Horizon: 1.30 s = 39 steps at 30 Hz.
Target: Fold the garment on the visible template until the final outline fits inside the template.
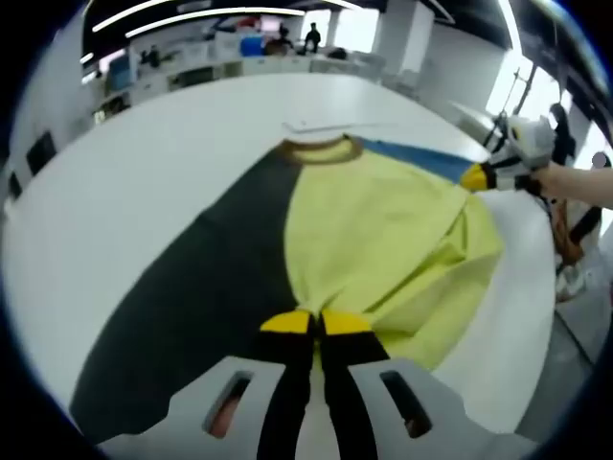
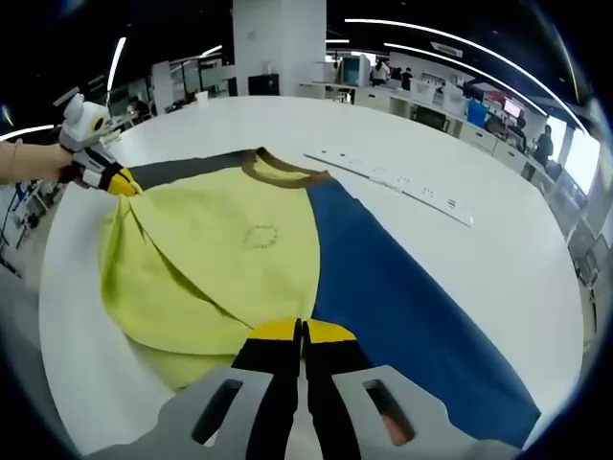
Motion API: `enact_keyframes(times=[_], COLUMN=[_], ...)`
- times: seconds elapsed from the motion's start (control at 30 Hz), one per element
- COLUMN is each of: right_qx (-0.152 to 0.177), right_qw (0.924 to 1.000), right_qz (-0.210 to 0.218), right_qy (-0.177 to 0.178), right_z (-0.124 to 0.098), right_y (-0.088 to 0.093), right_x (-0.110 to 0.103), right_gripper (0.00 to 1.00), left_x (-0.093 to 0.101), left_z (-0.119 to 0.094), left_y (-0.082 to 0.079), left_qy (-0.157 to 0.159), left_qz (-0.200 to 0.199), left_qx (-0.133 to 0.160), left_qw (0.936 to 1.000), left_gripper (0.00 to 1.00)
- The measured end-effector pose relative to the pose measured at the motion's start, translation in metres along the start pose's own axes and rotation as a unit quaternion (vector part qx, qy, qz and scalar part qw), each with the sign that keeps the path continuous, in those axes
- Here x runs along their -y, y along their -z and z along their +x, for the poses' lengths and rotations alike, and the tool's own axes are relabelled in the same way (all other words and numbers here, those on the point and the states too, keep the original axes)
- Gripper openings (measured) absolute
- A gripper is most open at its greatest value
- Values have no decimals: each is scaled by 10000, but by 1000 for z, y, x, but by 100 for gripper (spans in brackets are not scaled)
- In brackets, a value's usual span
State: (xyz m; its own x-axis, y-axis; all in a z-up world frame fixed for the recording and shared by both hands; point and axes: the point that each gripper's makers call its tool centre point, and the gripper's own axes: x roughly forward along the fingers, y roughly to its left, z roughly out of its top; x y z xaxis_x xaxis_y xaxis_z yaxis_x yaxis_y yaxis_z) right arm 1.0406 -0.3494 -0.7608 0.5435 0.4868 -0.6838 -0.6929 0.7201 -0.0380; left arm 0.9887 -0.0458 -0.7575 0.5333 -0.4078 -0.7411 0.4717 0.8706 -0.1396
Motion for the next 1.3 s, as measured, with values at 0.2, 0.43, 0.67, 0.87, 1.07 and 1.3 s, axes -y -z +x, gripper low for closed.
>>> enact_keyframes(times=[0.2, 0.43, 0.67, 0.87, 1.07, 1.3], right_qx=[9, 213, 279, 434, 540, 659], right_qw=[9999, 9992, 9985, 9975, 9969, 9960], right_qz=[-95, -60, 17, 79, 182, 249], right_qy=[85, 338, 466, 545, 549, 556], right_z=[0, -7, -22, -35, -52, -79], right_y=[2, -4, -3, -7, -11, -13], right_x=[1, 8, 16, 19, 13, 4], right_gripper=[2, 1, 9, 14, 21, 28], left_x=[-1, -1, -2, -2, 1, 13], left_z=[2, 1, -6, -21, -41, -67], left_y=[1, -8, -12, -18, -23, -27], left_qy=[14, -9, -59, -79, -100, -48], left_qz=[9, 52, 34, 14, 40, 42], left_qx=[-85, -97, 59, 202, 373, 585], left_qw=[10000, 9999, 10000, 9998, 9992, 9983], left_gripper=[0, 0, 1, 7, 13, 23])
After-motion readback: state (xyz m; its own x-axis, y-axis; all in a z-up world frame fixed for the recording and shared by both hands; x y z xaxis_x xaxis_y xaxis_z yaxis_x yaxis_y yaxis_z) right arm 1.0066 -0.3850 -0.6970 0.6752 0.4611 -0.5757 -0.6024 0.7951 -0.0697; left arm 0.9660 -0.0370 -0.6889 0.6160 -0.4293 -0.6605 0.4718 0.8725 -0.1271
